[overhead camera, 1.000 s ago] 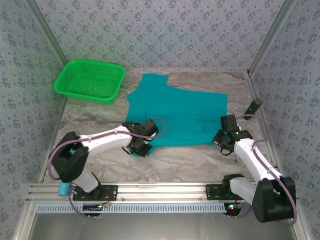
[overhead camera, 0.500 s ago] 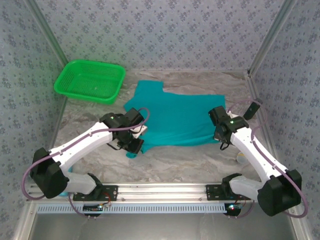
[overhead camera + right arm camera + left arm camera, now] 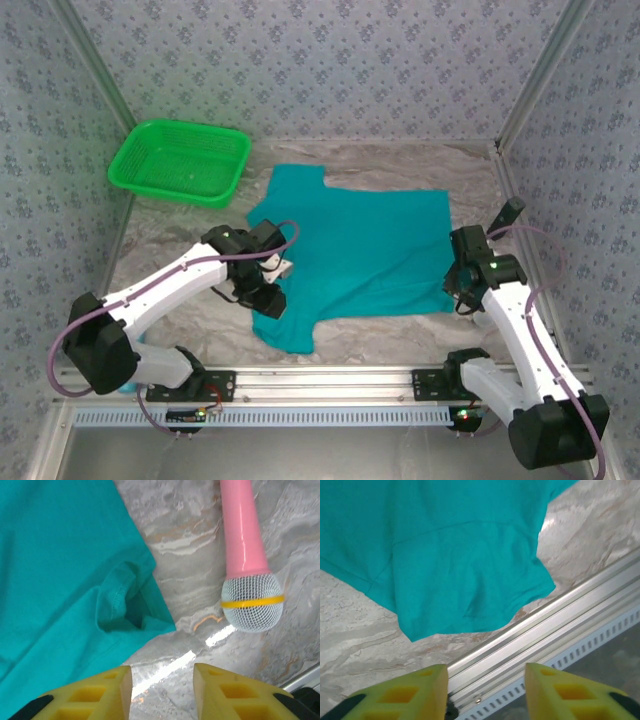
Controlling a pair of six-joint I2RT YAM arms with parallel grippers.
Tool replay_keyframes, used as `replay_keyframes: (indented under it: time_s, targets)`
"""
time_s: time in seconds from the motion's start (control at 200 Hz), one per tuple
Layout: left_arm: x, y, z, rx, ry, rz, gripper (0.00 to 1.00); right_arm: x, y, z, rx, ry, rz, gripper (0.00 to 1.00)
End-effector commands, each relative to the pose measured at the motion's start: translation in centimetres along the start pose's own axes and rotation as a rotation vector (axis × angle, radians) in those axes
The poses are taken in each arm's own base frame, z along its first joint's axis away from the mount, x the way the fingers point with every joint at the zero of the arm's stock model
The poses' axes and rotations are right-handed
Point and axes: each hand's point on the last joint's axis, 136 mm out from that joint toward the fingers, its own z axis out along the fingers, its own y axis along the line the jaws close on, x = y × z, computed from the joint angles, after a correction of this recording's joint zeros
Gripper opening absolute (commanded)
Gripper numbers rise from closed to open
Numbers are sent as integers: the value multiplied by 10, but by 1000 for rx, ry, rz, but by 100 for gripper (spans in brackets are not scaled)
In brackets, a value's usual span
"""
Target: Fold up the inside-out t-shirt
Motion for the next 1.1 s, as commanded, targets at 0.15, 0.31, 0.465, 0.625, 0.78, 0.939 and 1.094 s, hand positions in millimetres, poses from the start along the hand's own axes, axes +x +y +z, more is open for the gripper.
replay_keyframes:
  time_s: [0.15,0.31,0.465,0.625,0.78,0.939,1.094]
  targets:
    - [-49,-7,-13,87,-145,-5,55,7,22,26,-44,101,1,45]
    - [-124,16,0,7,-277,-43,55,3,28,47,-49,93,30,51]
    - [-186,53,25,-63,-316,-117,52,-7,18,68,12,90,42,27]
    - [-218,88,57,-172,-262,-116,51,-13,-13,49,132,7,109,0]
    - [-240,115,79,-192,-245,-172,51,4,-26,48,122,65,206,0]
    - [-259,131,90,-187,-239,-189,51,-6,-6,44,24,59,126,1]
    - [-273,135,94,-176,-243,-174,51,-26,18,43,-80,32,32,45]
